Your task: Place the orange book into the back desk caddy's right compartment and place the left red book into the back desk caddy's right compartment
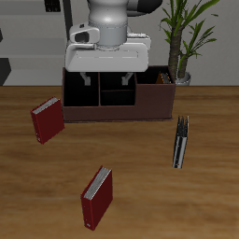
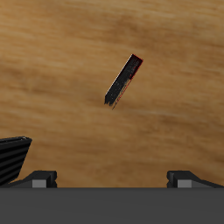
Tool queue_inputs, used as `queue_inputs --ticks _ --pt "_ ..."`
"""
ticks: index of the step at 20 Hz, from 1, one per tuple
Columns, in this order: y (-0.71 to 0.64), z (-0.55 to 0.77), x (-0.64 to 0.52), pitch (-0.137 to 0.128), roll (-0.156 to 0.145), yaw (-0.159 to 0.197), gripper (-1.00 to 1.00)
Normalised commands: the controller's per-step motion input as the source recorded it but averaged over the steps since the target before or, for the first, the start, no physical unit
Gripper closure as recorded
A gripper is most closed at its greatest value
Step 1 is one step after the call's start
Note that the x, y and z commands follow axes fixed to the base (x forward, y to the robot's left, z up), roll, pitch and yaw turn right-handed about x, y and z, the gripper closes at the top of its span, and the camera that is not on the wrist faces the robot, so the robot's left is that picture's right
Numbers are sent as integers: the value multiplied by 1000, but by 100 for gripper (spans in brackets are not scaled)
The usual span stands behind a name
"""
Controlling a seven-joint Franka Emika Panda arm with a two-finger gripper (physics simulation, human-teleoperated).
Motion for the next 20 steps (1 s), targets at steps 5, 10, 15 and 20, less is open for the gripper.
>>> queue_inputs --ticks 5,10,15,20 --pt "24 -77 326 -13 9 -65 -100" --pt "62 -99 318 -19 19 5 -100" --pt "-93 -19 426 -29 4 -48 -100" --pt "-98 -62 340 -15 -3 -53 -100"
